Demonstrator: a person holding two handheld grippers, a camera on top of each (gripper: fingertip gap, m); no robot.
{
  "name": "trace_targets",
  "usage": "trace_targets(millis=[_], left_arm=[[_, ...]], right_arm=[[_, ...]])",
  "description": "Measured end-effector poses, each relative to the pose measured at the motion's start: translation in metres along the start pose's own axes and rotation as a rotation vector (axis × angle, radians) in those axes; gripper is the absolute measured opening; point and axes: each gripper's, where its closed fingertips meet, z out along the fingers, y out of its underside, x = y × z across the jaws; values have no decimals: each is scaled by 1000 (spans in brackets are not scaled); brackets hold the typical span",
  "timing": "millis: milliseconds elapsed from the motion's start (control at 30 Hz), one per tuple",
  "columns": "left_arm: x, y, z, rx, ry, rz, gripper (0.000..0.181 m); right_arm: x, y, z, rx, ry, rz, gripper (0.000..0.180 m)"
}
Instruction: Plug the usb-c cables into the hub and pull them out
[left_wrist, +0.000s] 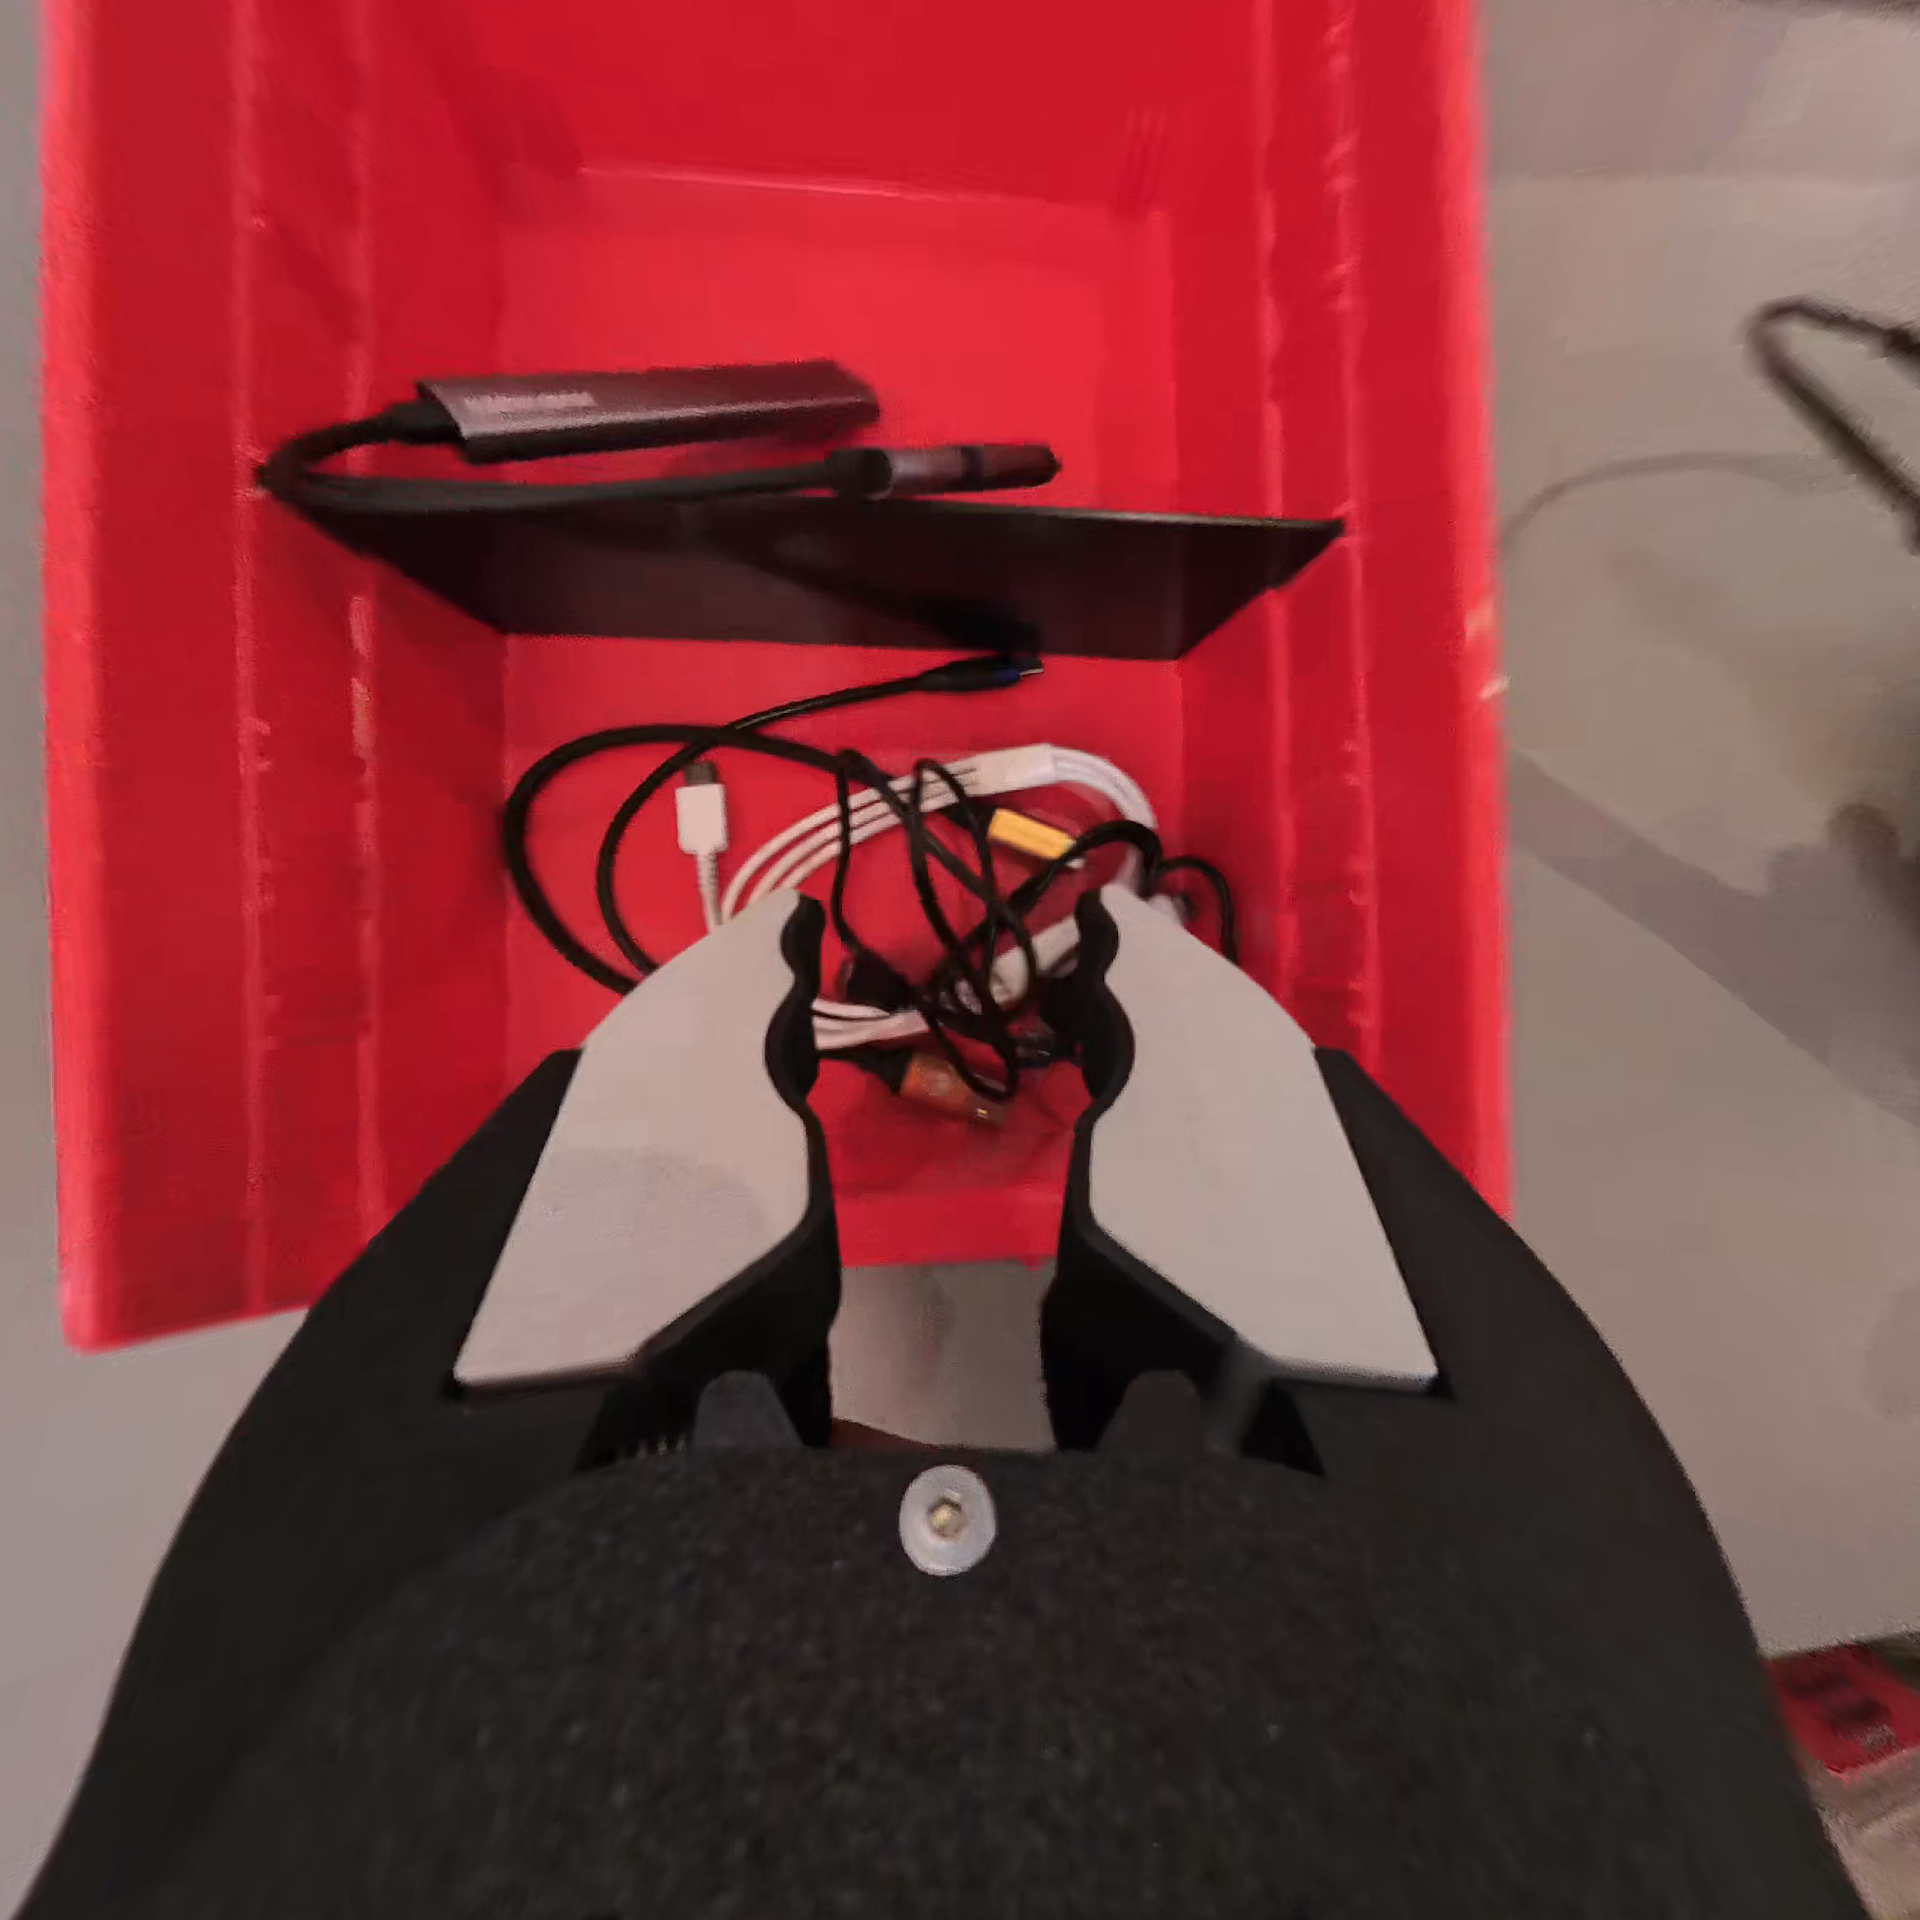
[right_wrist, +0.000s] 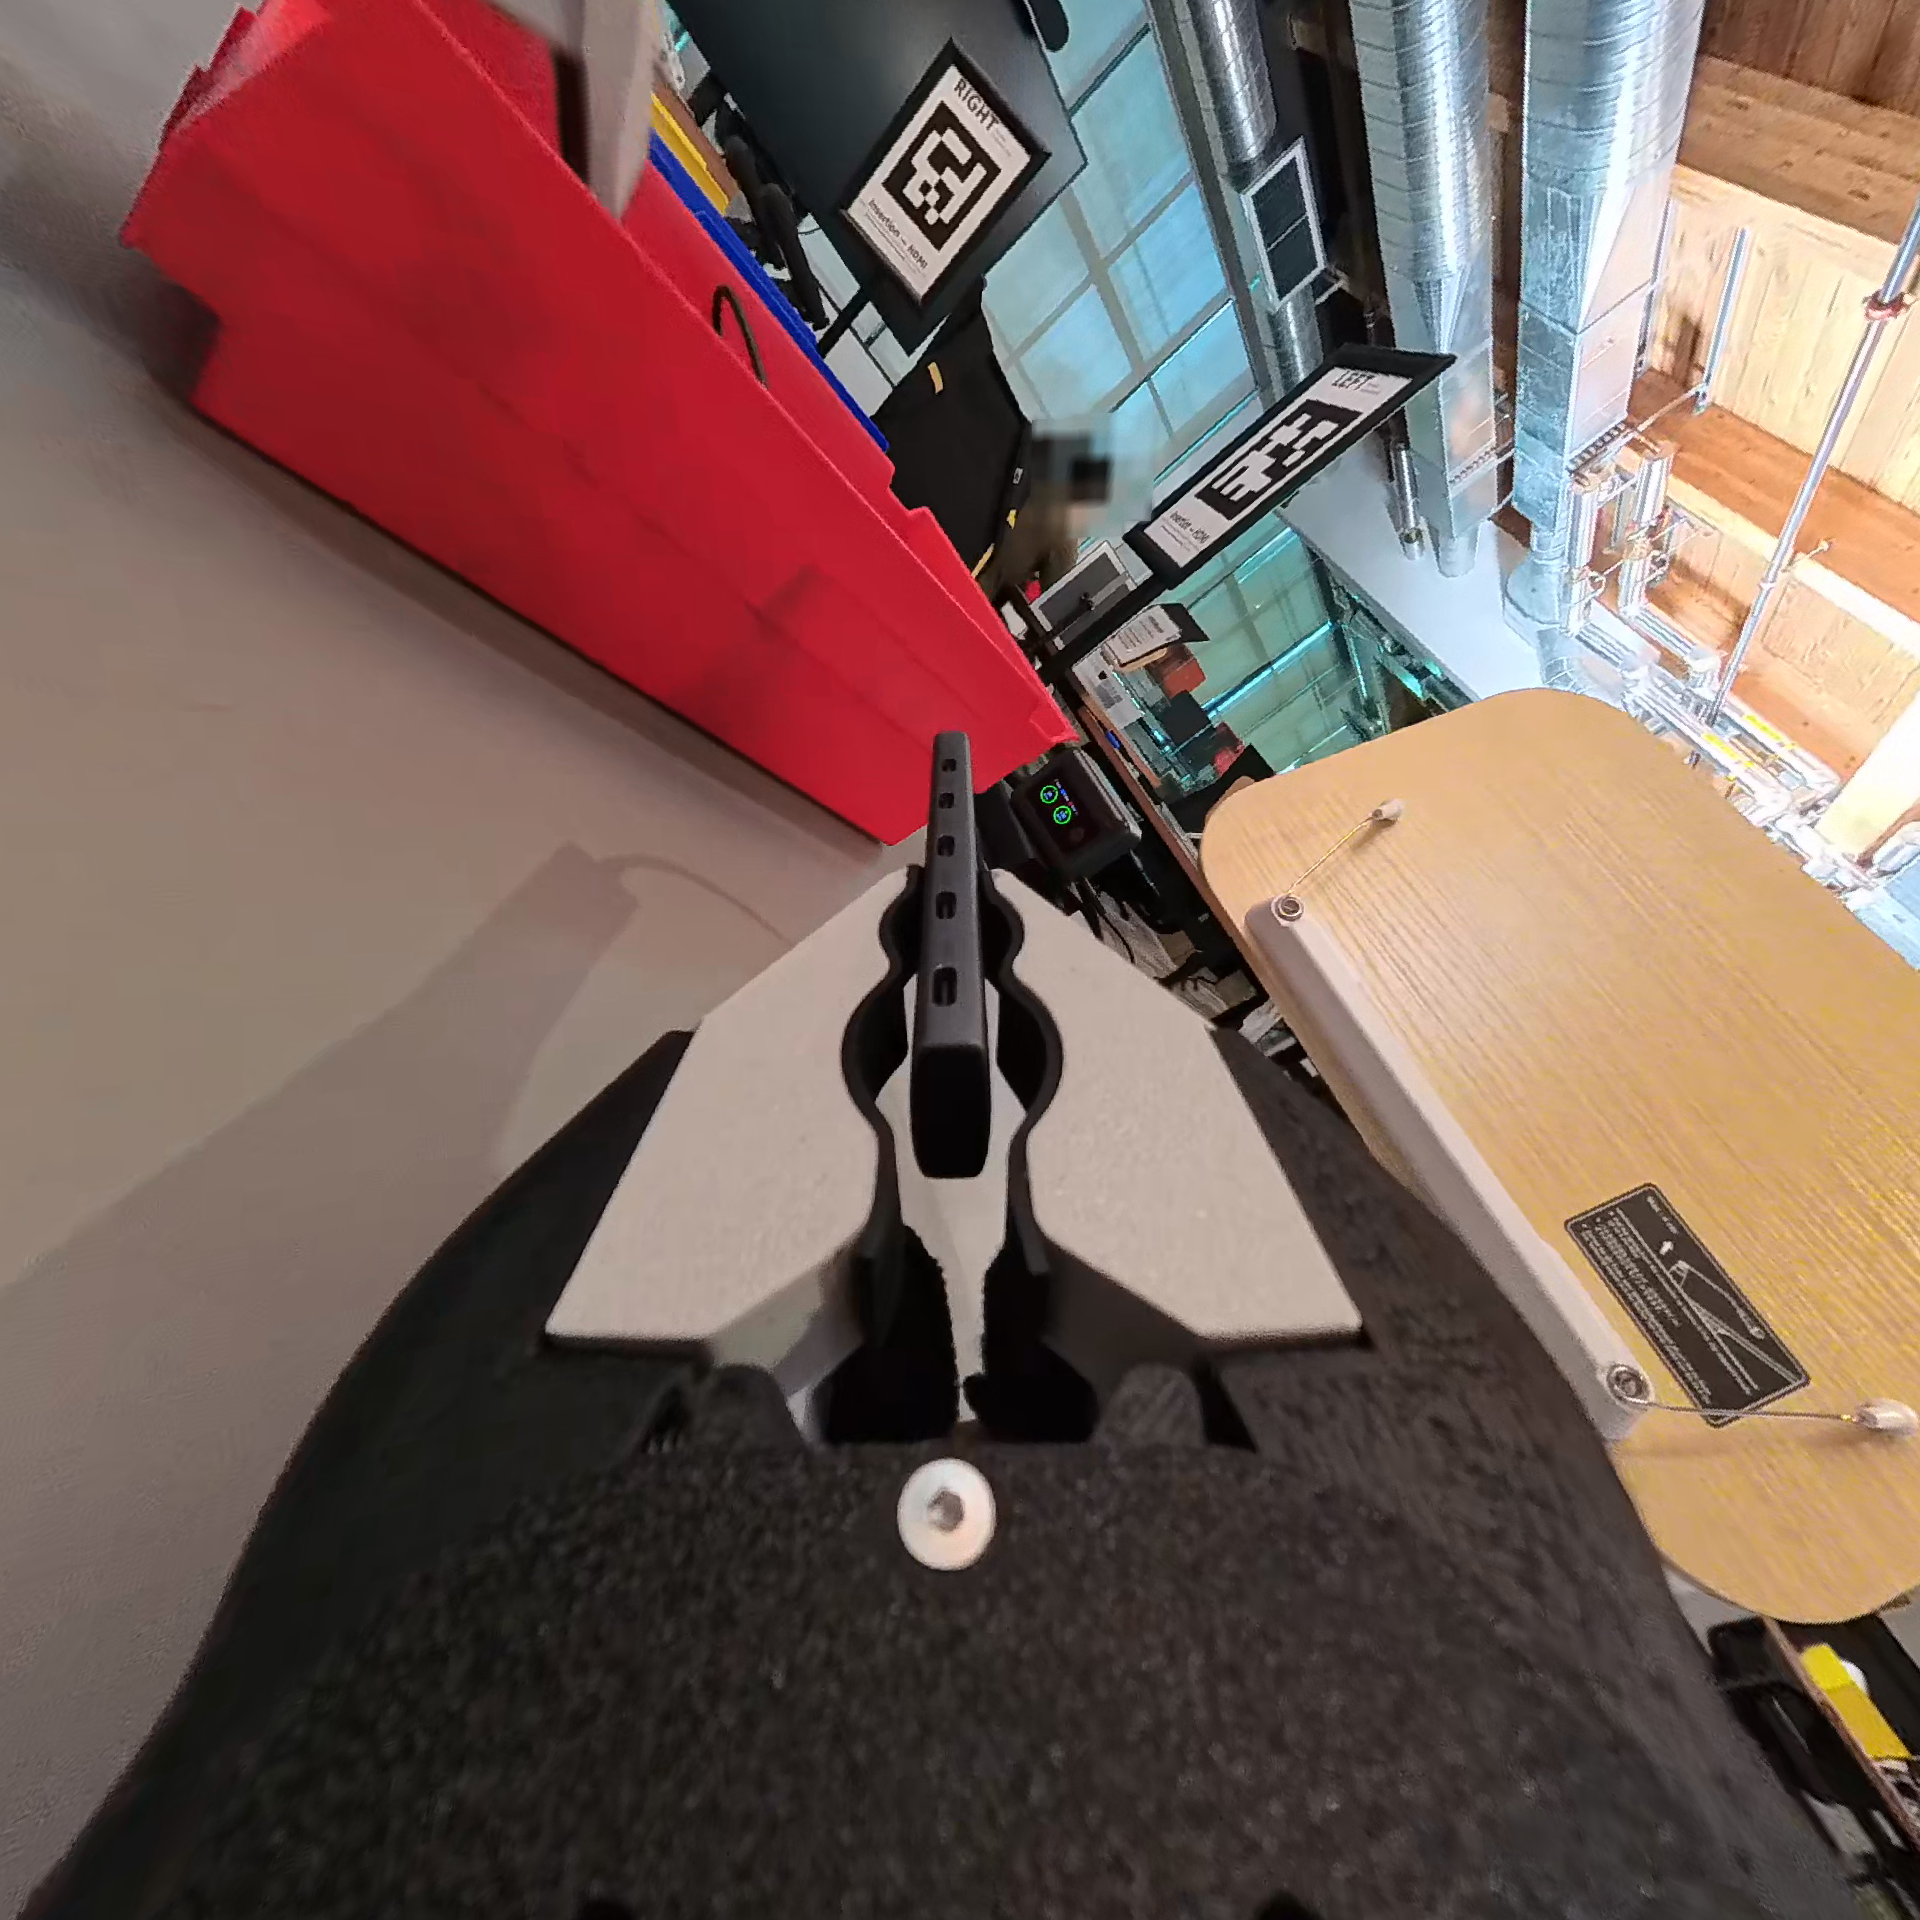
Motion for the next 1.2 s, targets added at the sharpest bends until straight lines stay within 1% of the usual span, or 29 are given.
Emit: trace_targets(millis=[33,67,100,133,200,267,333,400,500,567,600,633,667,700,767,833,900,967,1033,1067,1133,1200], left_arm=[[-5,0,10,-46,-15,7,45],[-10,1,19,-84,-29,17,35],[-11,3,26,-107,-20,32,20],[-9,5,31,-126,2,46,11],[-4,12,35,-175,50,82,8],[-8,5,26,-137,14,122,5],[-6,-15,1,-26,-25,173,2],[4,-40,-36,117,-61,234,0],[45,-69,-104,348,-76,388,0],[81,-77,-147,487,-85,496,0],[108,-77,-166,565,-38,568,0],[143,-70,-181,641,62,666,0],[178,-56,-191,694,179,770,0],[206,-37,-196,712,274,856,0],[245,7,-181,638,423,995,0],[260,48,-141,547,455,1120,0],[252,90,-85,395,414,1233,0],[233,133,-33,230,346,1366,0],[212,161,-1,140,247,1482,0],[204,168,7,123,204,1510,0],[197,168,6,149,157,1487,7],[193,169,-2,137,175,1403,22]], right_arm=[[0,0,0,0,0,6,9],[1,1,0,-3,1,9,9],[1,2,0,-5,2,11,9],[1,2,-1,-7,1,15,9],[3,3,-1,-8,3,28,9],[5,4,-1,-9,10,42,9],[7,5,-1,-12,15,58,9],[10,6,-1,-14,23,69,9],[13,7,-2,-15,34,86,9],[14,7,-1,-15,34,100,9],[15,8,-1,-16,36,104,9],[16,8,-1,-15,39,108,9],[17,8,-1,-14,42,114,9],[17,8,-1,-14,43,120,9],[19,8,-1,-13,48,132,9],[21,9,-1,-14,53,148,9],[23,11,-1,-18,57,166,9],[24,13,-1,-23,58,178,9],[24,13,-1,-23,59,177,9],[24,12,-1,-23,58,174,9],[23,12,-1,-23,55,165,9],[22,12,0,-23,52,162,9]])
